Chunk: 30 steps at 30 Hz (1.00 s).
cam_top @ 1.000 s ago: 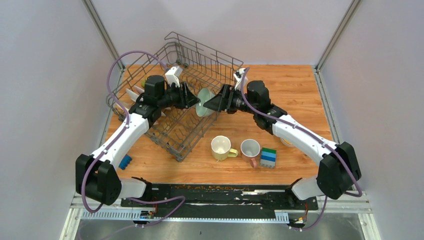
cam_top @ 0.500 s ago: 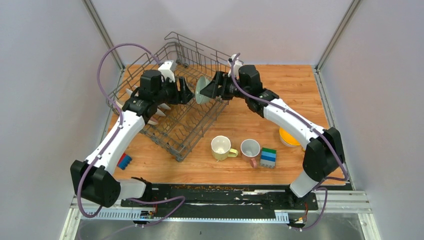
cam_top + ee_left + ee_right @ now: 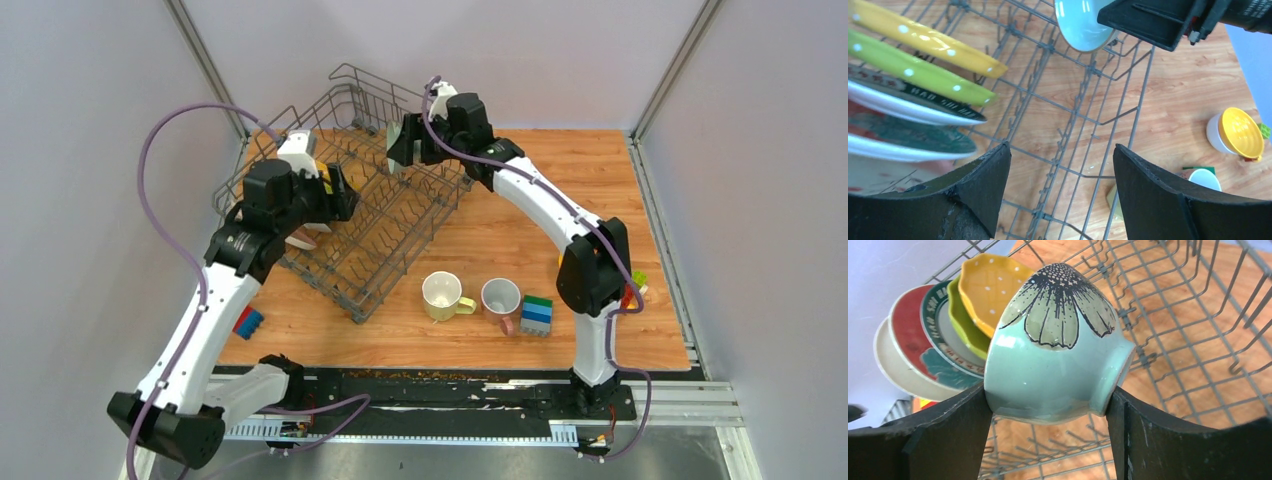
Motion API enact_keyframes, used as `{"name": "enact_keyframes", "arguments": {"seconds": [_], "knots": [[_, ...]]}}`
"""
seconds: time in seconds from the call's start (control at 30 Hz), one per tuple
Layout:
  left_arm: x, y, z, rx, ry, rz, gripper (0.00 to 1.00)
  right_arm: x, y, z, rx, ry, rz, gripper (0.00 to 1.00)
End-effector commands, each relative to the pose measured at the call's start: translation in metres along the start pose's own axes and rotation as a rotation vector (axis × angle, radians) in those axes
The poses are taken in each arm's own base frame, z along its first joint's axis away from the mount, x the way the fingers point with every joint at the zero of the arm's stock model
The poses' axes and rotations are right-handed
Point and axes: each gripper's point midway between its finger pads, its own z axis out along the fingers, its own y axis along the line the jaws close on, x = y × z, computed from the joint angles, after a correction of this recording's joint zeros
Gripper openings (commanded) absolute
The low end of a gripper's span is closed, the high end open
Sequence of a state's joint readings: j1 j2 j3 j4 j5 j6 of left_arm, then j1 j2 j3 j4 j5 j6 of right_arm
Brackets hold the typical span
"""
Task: Load the mixed dishes into the dish rack
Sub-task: Turn the bowl upside down on the dish rack.
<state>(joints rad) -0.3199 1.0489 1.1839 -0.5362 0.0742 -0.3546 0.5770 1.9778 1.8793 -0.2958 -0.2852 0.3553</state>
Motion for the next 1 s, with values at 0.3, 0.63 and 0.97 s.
{"name": "enact_keyframes", "arguments": {"seconds": [0.3, 0.63, 0.97], "knots": [[0.010, 0.039, -0.041, -0.213, -0.033, -0.013, 0.82, -0.069, -0.029, 0.052, 0.083, -0.187, -0.364, 0.48], [0.024, 0.047, -0.044, -0.245, 0.003, -0.014, 0.82, -0.076, -0.051, 0.090, 0.133, -0.269, -0.586, 0.47], [0.027, 0.047, -0.041, -0.241, 0.035, 0.009, 0.82, -0.069, -0.076, 0.123, 0.191, -0.341, -0.857, 0.48]]}}
